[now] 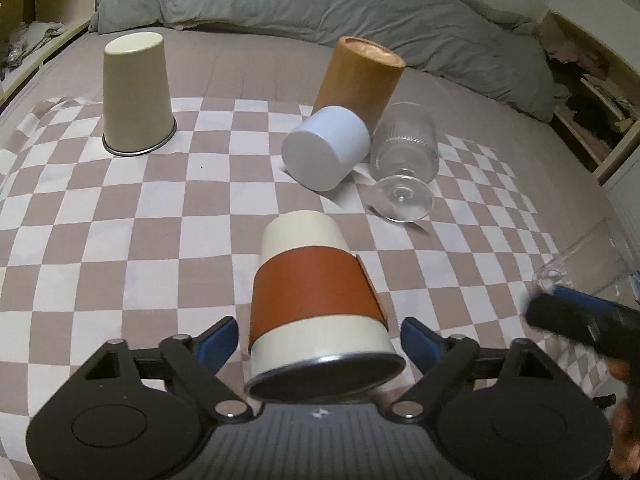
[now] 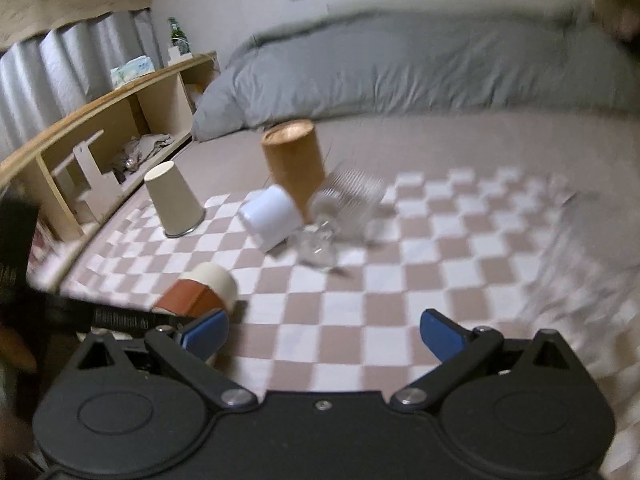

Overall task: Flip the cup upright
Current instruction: 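Lift the tumbler with the left gripper toward the right gripper, then grasp the tumbler's base with the right gripper while the left gripper holds it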

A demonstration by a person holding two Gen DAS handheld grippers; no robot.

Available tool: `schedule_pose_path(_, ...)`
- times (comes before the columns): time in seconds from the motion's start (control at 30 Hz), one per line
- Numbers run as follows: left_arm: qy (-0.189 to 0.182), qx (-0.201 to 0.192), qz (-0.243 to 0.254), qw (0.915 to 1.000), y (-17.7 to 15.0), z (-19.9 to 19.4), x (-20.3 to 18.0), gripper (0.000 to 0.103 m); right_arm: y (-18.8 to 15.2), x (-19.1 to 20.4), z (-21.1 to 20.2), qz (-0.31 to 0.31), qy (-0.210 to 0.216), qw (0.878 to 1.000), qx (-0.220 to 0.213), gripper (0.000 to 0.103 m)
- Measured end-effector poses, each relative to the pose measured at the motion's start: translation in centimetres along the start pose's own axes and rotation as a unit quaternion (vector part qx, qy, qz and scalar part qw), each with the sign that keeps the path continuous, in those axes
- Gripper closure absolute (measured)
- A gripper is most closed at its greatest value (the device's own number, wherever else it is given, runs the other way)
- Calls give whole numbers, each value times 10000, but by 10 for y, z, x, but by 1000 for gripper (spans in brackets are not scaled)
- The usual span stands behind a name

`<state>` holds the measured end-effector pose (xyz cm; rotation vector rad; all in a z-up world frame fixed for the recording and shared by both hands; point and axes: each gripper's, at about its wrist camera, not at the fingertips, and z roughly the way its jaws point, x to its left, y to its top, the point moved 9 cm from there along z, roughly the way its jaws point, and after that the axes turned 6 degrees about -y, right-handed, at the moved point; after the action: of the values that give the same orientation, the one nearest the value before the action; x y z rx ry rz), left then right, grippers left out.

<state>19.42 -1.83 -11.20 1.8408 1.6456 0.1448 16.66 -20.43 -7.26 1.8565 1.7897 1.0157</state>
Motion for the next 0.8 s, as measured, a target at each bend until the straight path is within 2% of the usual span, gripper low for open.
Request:
schedule_pose_path(0.13,38,-102,292,9995,-4,-8,-4,12,6,14,29,801,553,9938,539,0)
schedule_pose_path(0.37,51,-104,590,9982,-9,-9,-9,13,6,51,83,1349,880,9770,1400,4)
schedule_pose_path(0.53,-3,-106,531,9985,-9,-10,-6,14,4,72,114,1383,1047,9649,1970,8)
schedule_pose_path(0.63,-58,-122,567,9983,-9,-11,-5,14,-3,84,128,1224,1346,9496,2555,18)
schedule_pose_path(0.7,-84,-123,631,9979,-10,-12,-6,14,-5,86,134,1185,1394,9466,2654,17)
schedule_pose_path(0.8,-107,-133,677,9976,-11,-13,-7,14,-7,91,139,1259,1625,9390,2757,26)
